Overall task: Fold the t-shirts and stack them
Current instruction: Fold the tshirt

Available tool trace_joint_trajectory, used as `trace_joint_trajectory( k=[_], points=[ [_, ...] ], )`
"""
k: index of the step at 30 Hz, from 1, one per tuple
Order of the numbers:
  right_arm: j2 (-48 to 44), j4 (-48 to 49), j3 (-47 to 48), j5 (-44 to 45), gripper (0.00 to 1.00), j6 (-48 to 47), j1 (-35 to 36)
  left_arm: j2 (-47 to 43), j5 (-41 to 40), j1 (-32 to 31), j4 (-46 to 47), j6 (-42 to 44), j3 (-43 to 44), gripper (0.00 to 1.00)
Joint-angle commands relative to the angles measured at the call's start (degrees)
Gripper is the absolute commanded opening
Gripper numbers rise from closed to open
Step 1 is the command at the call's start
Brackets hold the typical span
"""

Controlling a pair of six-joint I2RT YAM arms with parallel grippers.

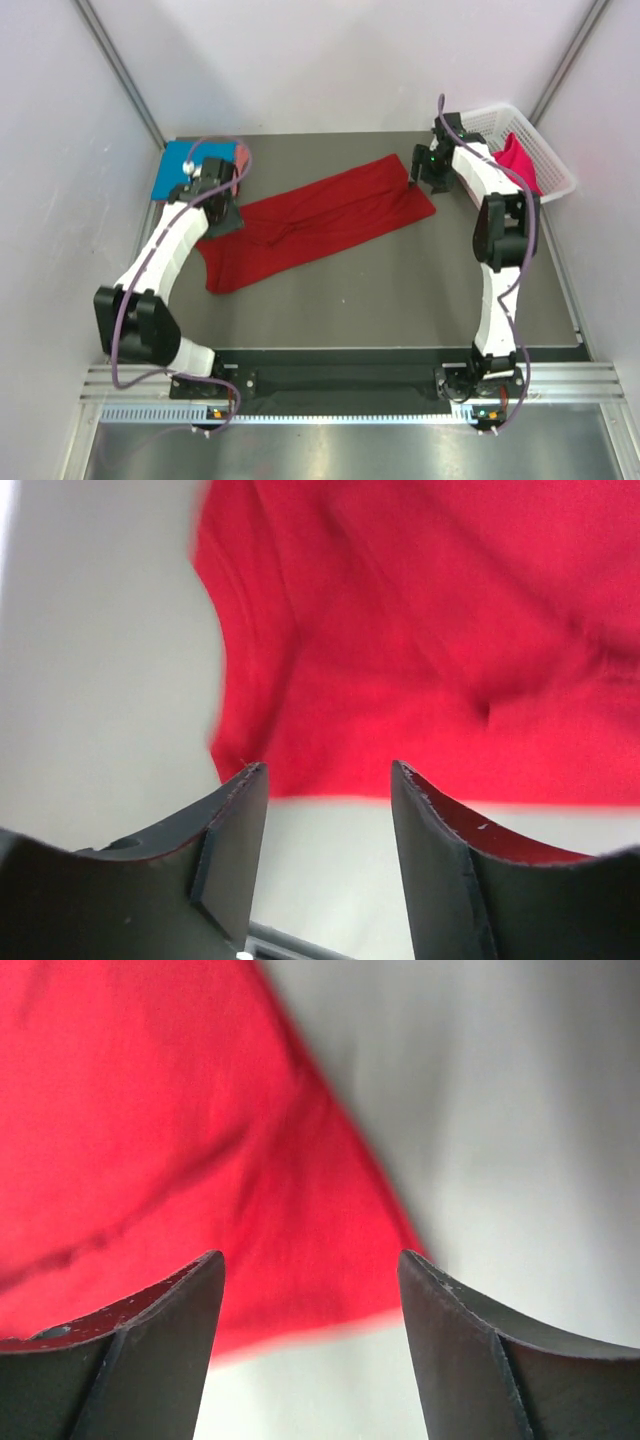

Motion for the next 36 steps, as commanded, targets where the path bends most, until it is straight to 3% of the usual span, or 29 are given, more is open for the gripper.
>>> trace_joint_trajectory(
  k=[1, 10, 14, 17, 21, 26, 31, 36],
  points=[
    [-10.3, 1.6, -6.2, 1.4, 0.71, -2.0, 0.1, -5.8, 10.8, 0.3, 2.4, -8.4, -10.3, 0.56],
    [-19.5, 8.1, -22.5, -1.4, 0.74, 4.0, -0.6, -18.2, 7.6, 0.3, -1.9, -20.4, -21.3, 0.6],
    [-23.3, 16.2, -31.5, -7.3, 0.75, 9.3, -1.3, -21.3, 4.8, 0.6, 2.0, -24.5, -27.4, 0.62],
    [-23.7, 17.7, -33.7, -9.2, 0.75, 10.9, -1.3, -20.2, 5.5, 3.2, 5.8, -22.9, -30.2, 0.56],
    [-24.0, 16.6, -33.5, -8.9, 0.75, 9.4, -1.4, -17.4, 8.1, 5.5, 13.3, -18.9, -30.8, 0.32],
    [-23.9, 14.8, -32.3, -8.0, 0.75, 7.7, -1.4, -12.2, 7.8, 7.1, 16.3, -19.0, -31.0, 0.15],
    [-23.6, 14.3, -31.2, -8.2, 0.75, 7.2, -1.6, -7.6, 7.2, 8.4, 13.7, -20.9, -31.5, 0.1],
    [-22.5, 14.0, -30.2, -8.9, 0.75, 6.8, -1.7, -5.1, 7.0, 12.2, 13.2, -24.7, -35.9, 0.12]
  ],
)
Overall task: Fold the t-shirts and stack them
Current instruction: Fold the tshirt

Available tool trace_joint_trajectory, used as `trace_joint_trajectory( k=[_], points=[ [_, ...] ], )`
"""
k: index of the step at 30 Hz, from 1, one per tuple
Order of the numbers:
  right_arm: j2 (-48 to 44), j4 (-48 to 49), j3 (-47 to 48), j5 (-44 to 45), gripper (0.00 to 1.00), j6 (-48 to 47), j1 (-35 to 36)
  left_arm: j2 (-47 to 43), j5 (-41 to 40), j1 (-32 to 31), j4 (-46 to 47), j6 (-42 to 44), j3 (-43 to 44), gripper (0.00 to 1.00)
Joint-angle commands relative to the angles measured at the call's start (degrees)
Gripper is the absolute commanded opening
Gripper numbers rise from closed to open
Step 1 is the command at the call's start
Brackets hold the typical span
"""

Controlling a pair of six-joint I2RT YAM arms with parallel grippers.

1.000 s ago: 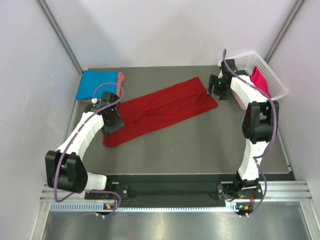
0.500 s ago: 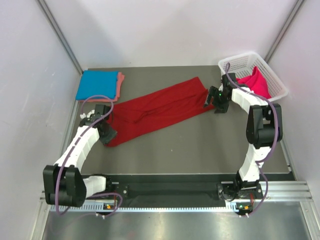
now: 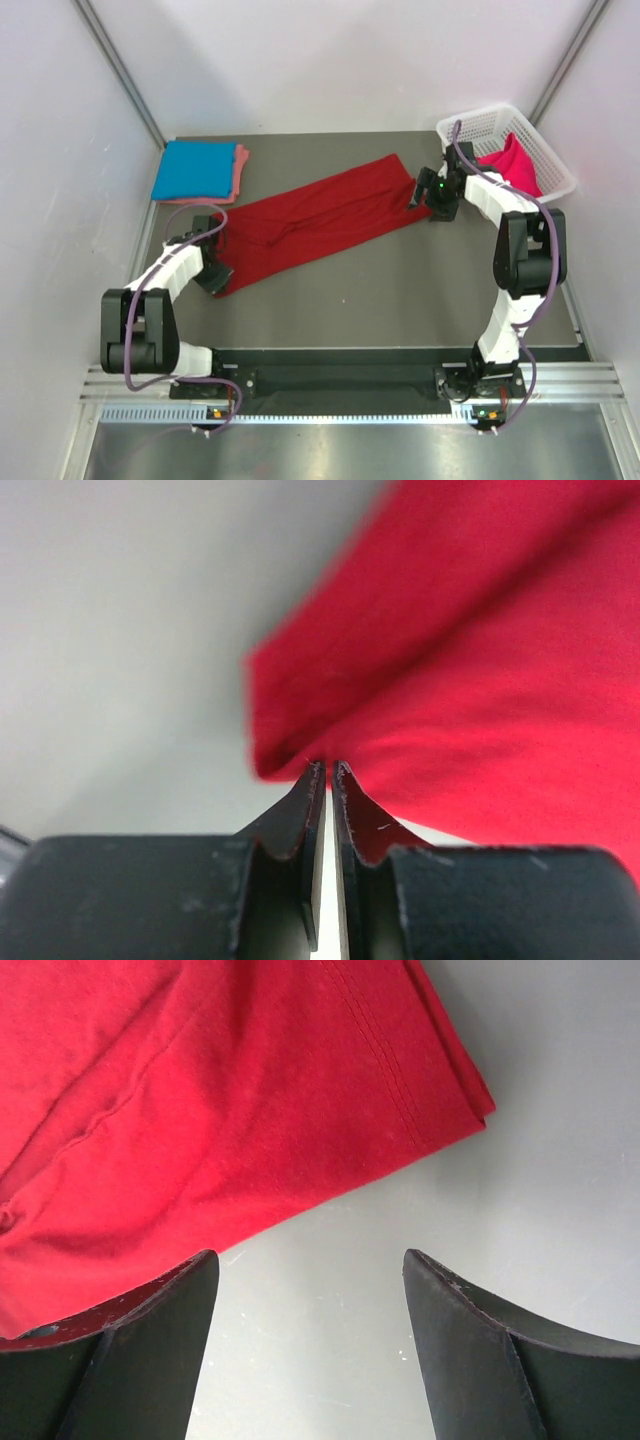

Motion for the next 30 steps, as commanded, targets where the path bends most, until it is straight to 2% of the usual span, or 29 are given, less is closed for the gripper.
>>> trace_joint_trajectory(
  k=[1, 5, 8, 11, 12, 13, 16, 23, 30],
  points=[
    [-1.5, 0.7, 3.2, -0.9, 0.75, -1.0, -0.7, 2.6, -0.7, 3.5, -1.4, -3.3, -1.9, 0.12],
    [-1.0, 1.2, 2.2, -1.9, 0.75, -0.8, -0.7, 5.3, -1.7, 5.5, -2.9, -3.3, -1.9, 0.12],
    [-1.0, 1.7, 1.5, -2.3, 0.75, -0.4, -0.7, 2.6, -1.4, 5.5, -5.9, -3.2, -0.6, 0.16],
    [-0.7, 2.1, 1.2, -2.5, 0.76, 0.8, -0.8, -5.8, -1.2, 5.5, -8.8, -5.0, -0.3, 0.28],
    [-0.6, 2.3, 1.2, -2.5, 0.76, 1.2, -0.9, -7.6, -0.6, 5.5, -9.6, -5.6, -0.2, 0.4],
    [-0.3, 2.3, 1.1, -2.4, 0.77, 1.7, -1.0, -9.3, -0.5, 5.4, -10.5, -6.9, -0.2, 0.45],
    [-0.9, 3.2, -0.4, -0.5, 0.78, 4.3, -1.5, -12.6, 1.4, 5.3, -12.5, -9.4, -0.2, 0.54],
    [-0.3, 5.7, -2.1, 3.1, 0.8, 10.4, -2.5, -10.9, 3.1, 5.4, -9.8, -14.2, -3.2, 0.57],
    [3.7, 10.1, -0.8, 4.4, 0.8, 11.3, -2.4, -6.6, 2.5, 5.5, -6.0, -17.3, -3.1, 0.57]
  ],
)
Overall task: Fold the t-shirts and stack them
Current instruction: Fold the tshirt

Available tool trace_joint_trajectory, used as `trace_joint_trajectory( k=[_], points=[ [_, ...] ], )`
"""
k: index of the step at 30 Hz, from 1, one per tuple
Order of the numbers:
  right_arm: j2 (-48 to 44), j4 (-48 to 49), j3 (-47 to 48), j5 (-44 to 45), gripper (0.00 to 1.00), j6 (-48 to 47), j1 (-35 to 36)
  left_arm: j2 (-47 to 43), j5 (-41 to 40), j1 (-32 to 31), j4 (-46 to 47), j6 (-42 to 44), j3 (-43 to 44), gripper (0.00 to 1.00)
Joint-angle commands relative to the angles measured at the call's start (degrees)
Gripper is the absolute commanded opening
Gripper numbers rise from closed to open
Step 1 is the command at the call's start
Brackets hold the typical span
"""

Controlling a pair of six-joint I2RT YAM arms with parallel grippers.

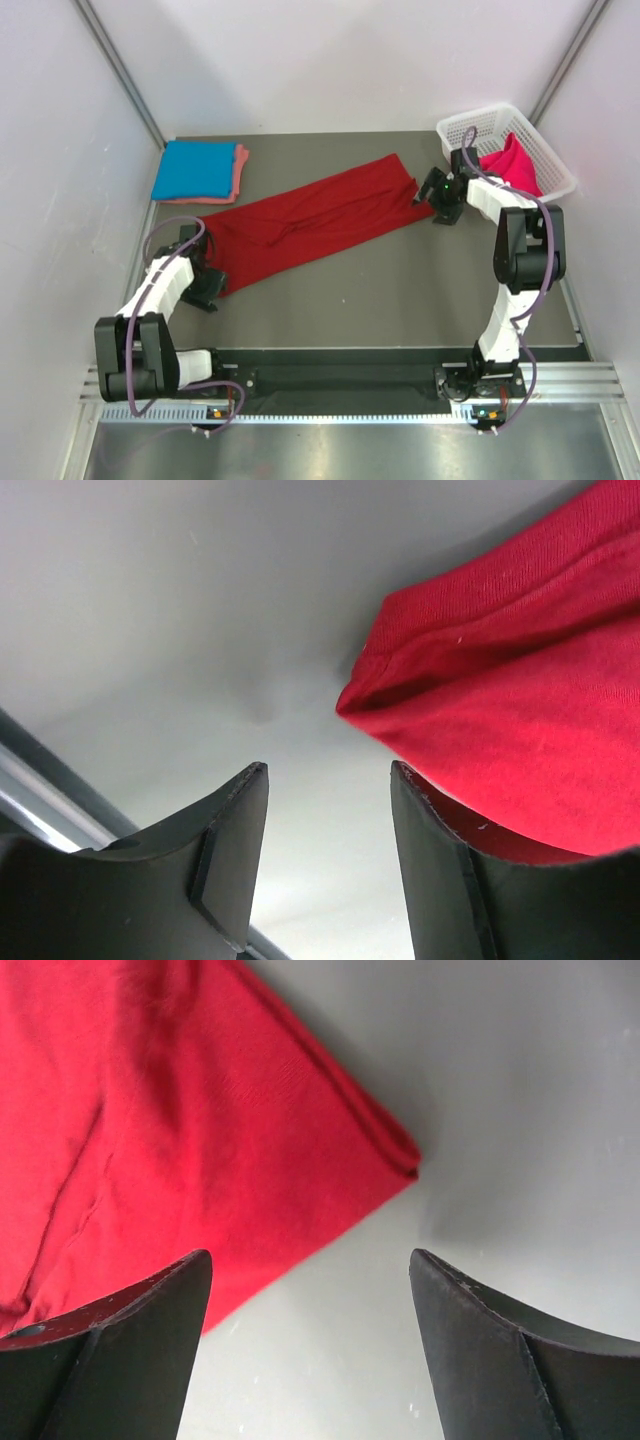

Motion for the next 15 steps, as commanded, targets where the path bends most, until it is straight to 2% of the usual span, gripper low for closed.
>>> trace_joint_trajectory(
  k=[1, 6, 12, 15],
  points=[
    [3.4, 3.2, 2.9, 1.7, 0.8, 1.1, -0.2, 1.7, -0.7, 0.3, 2.6, -2.5, 0.8, 0.58],
    [5.0, 3.0, 4.3, 2.7, 0.73, 2.4, -0.2, 2.5, -0.8, 0.4, 2.8, -4.5, 0.3, 0.6],
    [6.3, 4.4, 4.4, 4.4, 0.58, 4.7, -0.2, 3.6, -1.1, 0.4, 3.7, -5.5, 0.1, 0.62],
    [7.3, 4.4, 5.0, 4.0, 0.42, 4.8, -0.3, 3.7, -0.9, 0.4, 3.6, -5.0, 0.5, 0.62]
  ],
)
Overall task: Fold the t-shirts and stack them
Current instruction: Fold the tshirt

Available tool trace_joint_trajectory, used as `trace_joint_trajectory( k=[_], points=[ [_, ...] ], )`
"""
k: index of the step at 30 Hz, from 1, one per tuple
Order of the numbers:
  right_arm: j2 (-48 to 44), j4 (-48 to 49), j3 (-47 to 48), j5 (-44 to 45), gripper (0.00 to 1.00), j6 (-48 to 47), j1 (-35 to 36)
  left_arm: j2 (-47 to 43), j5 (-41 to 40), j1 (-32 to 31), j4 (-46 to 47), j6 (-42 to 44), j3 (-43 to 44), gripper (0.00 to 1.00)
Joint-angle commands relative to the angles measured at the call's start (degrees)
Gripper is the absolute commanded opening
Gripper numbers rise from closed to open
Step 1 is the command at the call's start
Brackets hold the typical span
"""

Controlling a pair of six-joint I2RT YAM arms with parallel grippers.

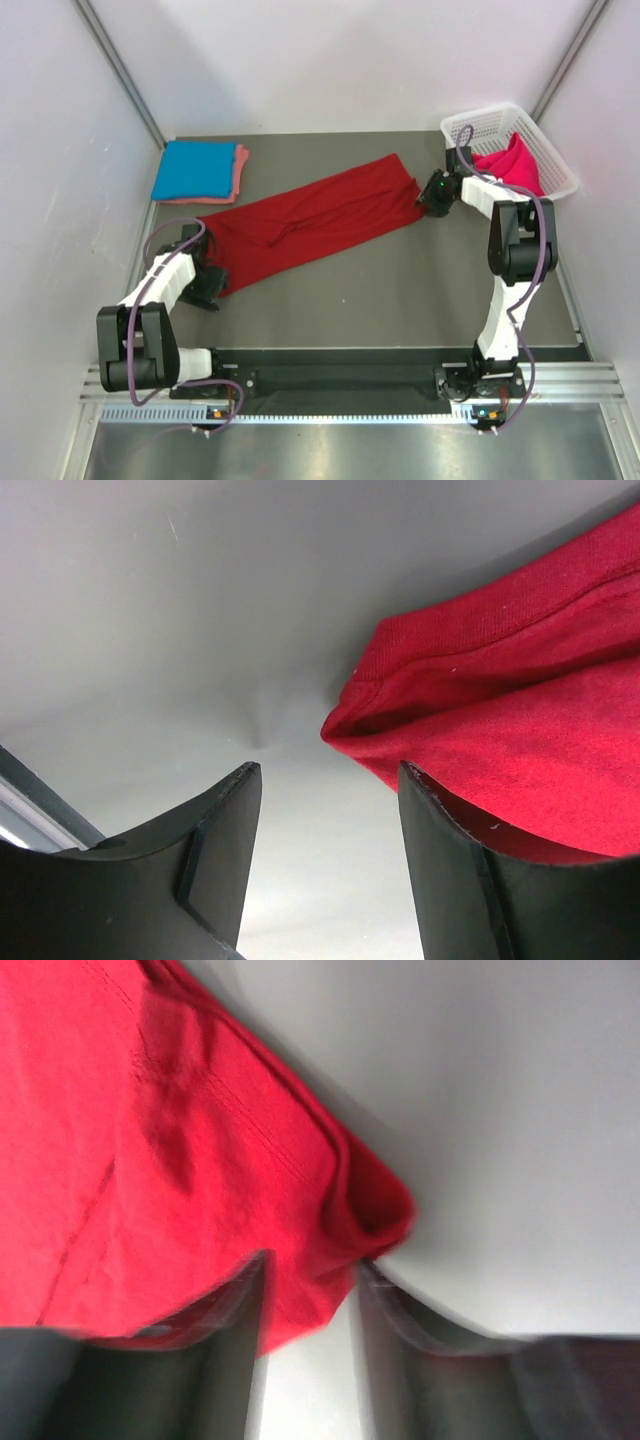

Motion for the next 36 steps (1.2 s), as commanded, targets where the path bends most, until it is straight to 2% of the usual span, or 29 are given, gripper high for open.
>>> trace_joint_trajectory(
  k=[1, 3, 4, 9, 12, 15, 27, 31, 36],
  points=[
    [2.1, 0.8, 1.8, 2.4, 0.32, 2.4, -0.7, 0.1, -0.7, 0.3, 0.8, -0.7, 0.5, 0.62],
    [1.9, 0.7, 1.5, 2.6, 0.19, 1.7, -0.7, -0.4, -1.1, 0.3, 0.6, -0.2, 0.7, 0.61],
    [1.4, 0.7, 1.0, 2.8, 0.09, 1.4, -0.7, -0.6, -1.2, 0.2, 0.3, 0.4, 0.8, 0.61],
    [-1.8, -0.8, -3.5, 4.6, 0.0, -1.5, -0.7, -1.3, -1.6, 0.2, -1.1, 3.4, 1.9, 0.6],
    [-6.0, -1.6, -7.2, 5.2, 0.0, -3.4, -0.7, -2.1, -2.3, 0.2, -2.5, 6.2, 3.5, 0.58],
    [-11.5, -2.2, -15.6, 5.5, 0.0, -5.0, -0.7, -3.6, -1.9, 0.1, -2.8, 8.9, 5.0, 0.55],
    [-39.9, -6.9, -40.5, 1.7, 0.0, -4.7, 2.0, -7.2, -3.0, -1.3, -3.1, 18.1, 13.6, 0.53],
    [-51.1, -10.4, -47.9, 0.0, 0.0, -3.2, 6.9, -6.0, -2.1, -1.3, -1.4, 23.8, 16.6, 0.53],
    [-59.1, -13.5, -54.7, -3.2, 0.03, -2.2, 11.4, -4.4, -1.2, -1.3, 0.4, 27.0, 18.2, 0.54]
  ],
)
